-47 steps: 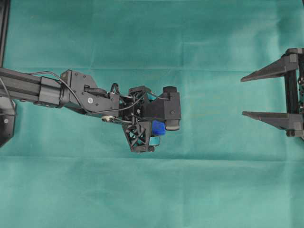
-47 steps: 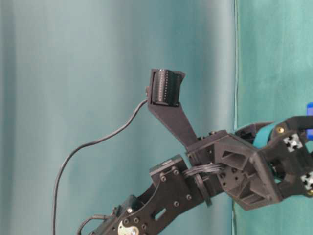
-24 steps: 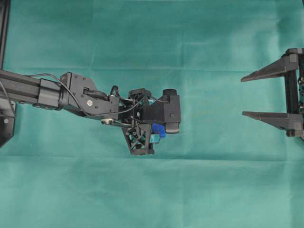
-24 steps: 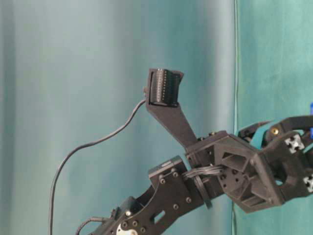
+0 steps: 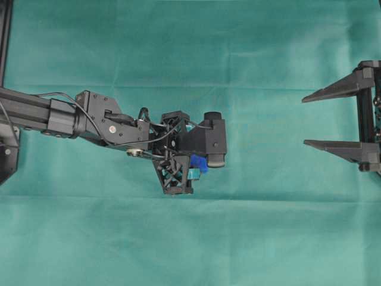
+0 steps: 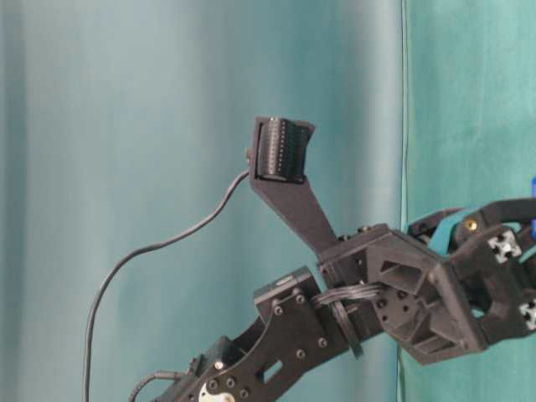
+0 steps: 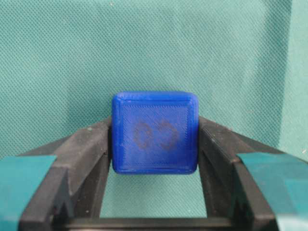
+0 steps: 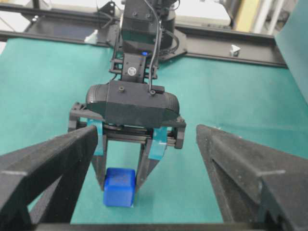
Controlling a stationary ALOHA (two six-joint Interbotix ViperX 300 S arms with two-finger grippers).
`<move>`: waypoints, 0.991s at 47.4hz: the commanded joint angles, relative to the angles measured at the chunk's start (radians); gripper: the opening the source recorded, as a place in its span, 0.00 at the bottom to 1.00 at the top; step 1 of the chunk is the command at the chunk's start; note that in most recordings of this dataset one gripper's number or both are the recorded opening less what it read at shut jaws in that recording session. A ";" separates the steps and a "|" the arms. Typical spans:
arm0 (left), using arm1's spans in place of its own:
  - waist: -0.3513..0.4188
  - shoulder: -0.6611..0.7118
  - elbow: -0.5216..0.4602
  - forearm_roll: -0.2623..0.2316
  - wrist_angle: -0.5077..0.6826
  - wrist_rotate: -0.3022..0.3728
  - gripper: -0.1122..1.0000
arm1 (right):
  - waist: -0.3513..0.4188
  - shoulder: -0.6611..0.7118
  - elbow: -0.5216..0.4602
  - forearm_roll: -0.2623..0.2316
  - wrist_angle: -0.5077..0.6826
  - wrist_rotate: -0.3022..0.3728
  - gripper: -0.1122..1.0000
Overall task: Handover the blue block to the right arm after grasping it with the left arm, then place it in the designated position.
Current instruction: 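Close the left gripper on the blue cube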
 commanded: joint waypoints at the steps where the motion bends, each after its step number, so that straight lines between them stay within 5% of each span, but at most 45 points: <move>1: -0.005 -0.051 -0.017 0.000 0.000 -0.003 0.52 | 0.002 0.005 -0.028 -0.002 -0.005 -0.002 0.99; 47: -0.026 -0.282 -0.153 0.006 0.242 0.005 0.52 | 0.002 0.005 -0.028 -0.002 -0.003 -0.002 0.99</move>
